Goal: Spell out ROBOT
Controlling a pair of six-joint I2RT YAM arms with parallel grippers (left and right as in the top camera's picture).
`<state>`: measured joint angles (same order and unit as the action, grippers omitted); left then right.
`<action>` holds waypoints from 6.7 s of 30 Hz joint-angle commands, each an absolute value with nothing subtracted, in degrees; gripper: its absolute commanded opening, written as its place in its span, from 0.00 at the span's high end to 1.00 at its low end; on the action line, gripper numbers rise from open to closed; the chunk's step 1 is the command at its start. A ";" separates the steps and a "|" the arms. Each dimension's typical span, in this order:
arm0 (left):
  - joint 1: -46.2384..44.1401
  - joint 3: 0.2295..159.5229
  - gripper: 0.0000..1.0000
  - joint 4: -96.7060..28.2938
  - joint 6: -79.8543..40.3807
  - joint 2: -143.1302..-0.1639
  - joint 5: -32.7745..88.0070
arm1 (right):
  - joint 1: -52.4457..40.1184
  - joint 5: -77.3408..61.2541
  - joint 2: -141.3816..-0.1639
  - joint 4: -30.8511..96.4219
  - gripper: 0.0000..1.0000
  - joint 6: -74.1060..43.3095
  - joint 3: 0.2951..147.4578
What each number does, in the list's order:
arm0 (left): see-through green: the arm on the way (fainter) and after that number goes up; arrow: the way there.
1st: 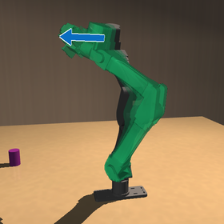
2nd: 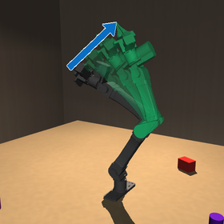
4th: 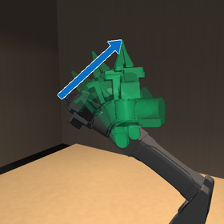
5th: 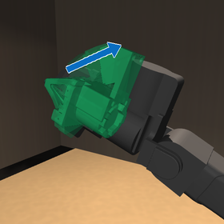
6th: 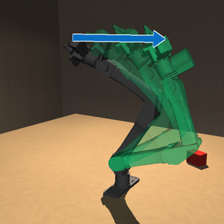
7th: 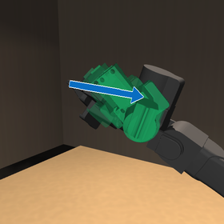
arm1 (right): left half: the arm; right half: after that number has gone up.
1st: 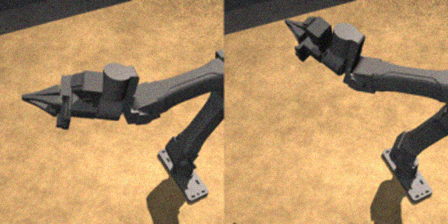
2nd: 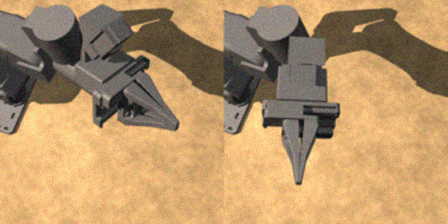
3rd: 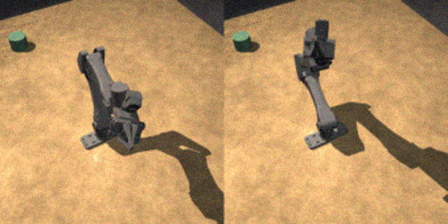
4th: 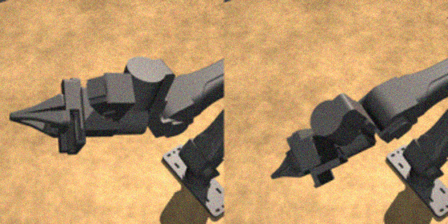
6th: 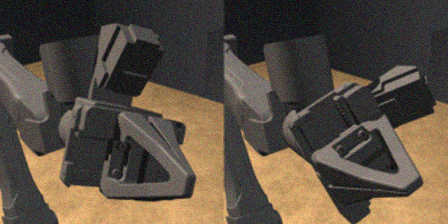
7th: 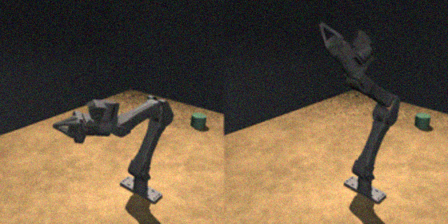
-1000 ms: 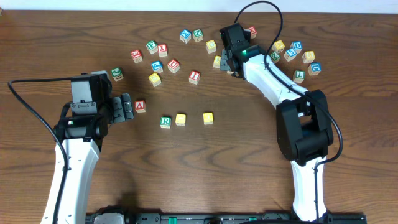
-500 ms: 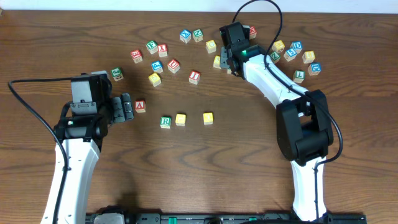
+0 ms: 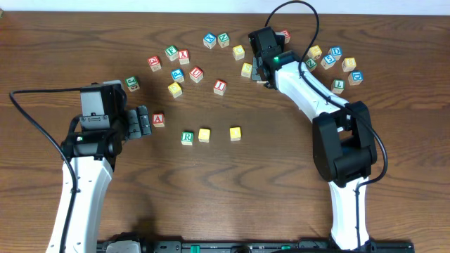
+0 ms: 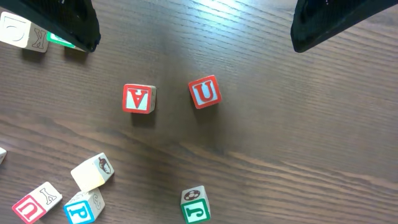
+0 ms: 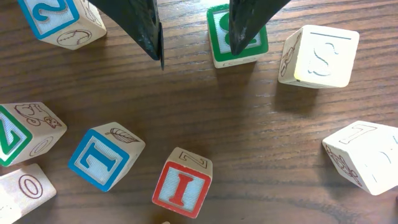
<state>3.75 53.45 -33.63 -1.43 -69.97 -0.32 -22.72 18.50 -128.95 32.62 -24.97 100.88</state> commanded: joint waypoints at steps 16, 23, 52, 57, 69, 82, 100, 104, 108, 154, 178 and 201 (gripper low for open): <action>4.01 55.09 0.04 -33.71 -1.06 -70.00 -0.45 | -22.98 15.70 -129.95 25.08 0.70 -23.51 101.67; 4.01 55.09 0.04 -33.12 -1.08 -70.00 -0.45 | -20.16 12.10 -131.50 27.38 0.77 -23.51 101.69; 4.01 55.09 0.04 -33.12 -1.08 -70.00 -0.45 | -20.27 13.54 -132.79 29.45 0.84 -22.63 106.80; 4.01 55.09 0.04 -33.12 -1.08 -70.00 -0.43 | -20.97 13.54 -132.79 29.98 0.91 -22.63 106.80; 4.01 55.09 0.04 -33.15 -1.08 -70.00 -0.43 | -21.43 13.54 -134.04 30.72 0.94 -22.68 106.80; 4.01 55.09 0.04 -33.15 -1.08 -70.00 -0.45 | -22.46 13.34 -135.50 30.85 0.97 -22.87 106.78; 4.01 55.09 0.03 -33.17 -1.08 -70.00 -0.43 | -24.10 13.37 -135.50 33.63 0.99 -23.57 106.78; 4.01 55.09 0.04 -33.21 -1.08 -70.00 -0.43 | -24.84 13.41 -135.50 33.89 0.99 -23.79 106.78; 4.01 55.09 0.04 -33.54 -1.08 -70.00 -0.43 | -25.23 13.54 -135.50 34.39 0.98 -24.38 106.78; 4.01 55.09 0.04 -34.24 -1.10 -70.00 -0.40 | -29.32 17.45 -135.33 74.81 0.25 -28.86 136.05; 3.95 55.09 0.04 -34.22 -1.19 -70.00 -0.43 | -29.23 17.65 -135.33 75.37 0.28 -29.95 136.05; 3.95 55.09 0.04 -34.24 -1.19 -70.00 -0.43 | -28.16 17.39 -135.31 61.63 0.31 -26.04 128.79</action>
<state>3.75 53.45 -34.11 -1.43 -69.97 -0.32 -28.42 16.58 -135.33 63.26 -27.57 132.46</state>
